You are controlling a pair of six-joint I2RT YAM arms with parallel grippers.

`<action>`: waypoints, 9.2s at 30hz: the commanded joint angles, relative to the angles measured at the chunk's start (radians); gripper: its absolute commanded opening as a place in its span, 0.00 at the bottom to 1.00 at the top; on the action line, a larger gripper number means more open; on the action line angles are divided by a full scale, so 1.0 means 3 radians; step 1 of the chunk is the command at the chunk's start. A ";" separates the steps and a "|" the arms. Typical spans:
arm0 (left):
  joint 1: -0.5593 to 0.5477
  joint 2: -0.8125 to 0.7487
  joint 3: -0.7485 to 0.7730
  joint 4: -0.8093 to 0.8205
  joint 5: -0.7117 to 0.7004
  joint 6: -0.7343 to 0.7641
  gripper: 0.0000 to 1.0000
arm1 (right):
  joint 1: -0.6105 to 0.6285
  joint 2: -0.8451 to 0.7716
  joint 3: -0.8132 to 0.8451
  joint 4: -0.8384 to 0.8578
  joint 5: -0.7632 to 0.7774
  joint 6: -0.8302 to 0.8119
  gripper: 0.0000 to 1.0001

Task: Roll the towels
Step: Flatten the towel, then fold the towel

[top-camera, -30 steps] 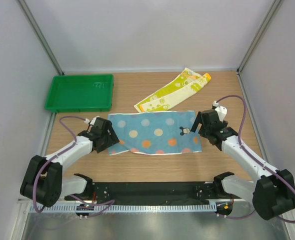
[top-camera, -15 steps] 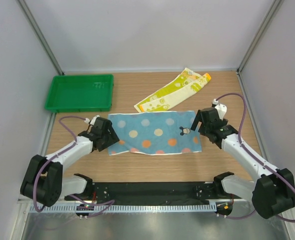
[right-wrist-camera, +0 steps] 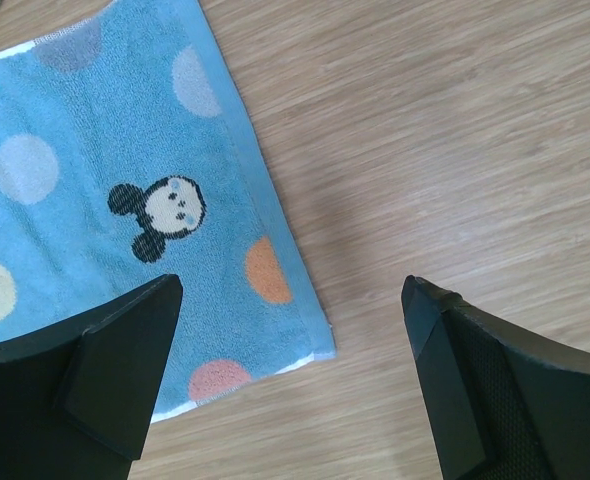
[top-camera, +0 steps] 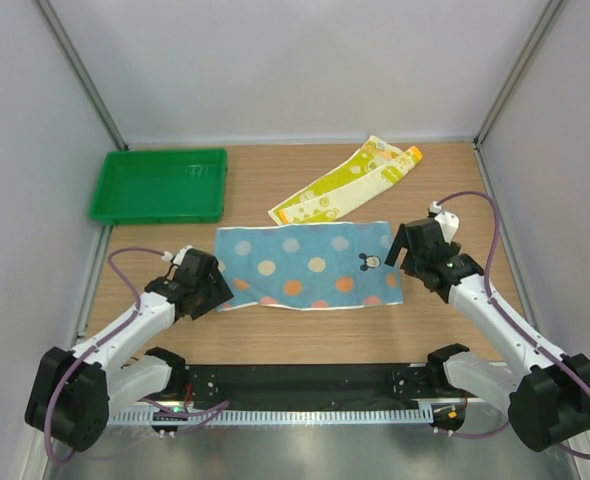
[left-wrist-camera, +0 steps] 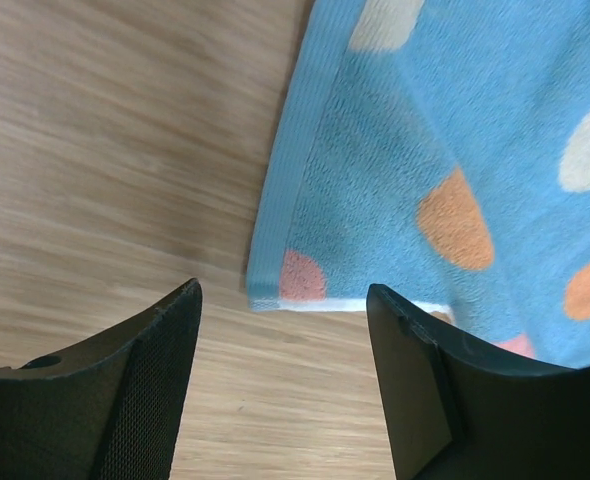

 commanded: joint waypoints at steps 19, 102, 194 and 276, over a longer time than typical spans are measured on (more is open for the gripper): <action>-0.0160 0.0236 0.0060 0.0067 0.0054 -0.0100 0.33 | 0.0004 -0.0040 0.0083 -0.0079 0.0039 0.0045 1.00; -0.0139 -0.0715 0.0715 -0.1262 -0.0330 -0.0274 0.00 | -0.0369 -0.0234 -0.0065 -0.0958 -0.1422 0.0628 0.01; 0.0694 0.1361 0.1886 -0.0531 0.0141 0.0457 0.00 | -0.0456 0.1821 0.1612 -0.0775 -0.1188 0.0040 0.01; 0.0541 0.1443 0.0828 0.0057 -0.0380 0.0191 0.56 | -0.0451 0.1781 0.0411 0.0049 -0.1346 -0.0093 0.13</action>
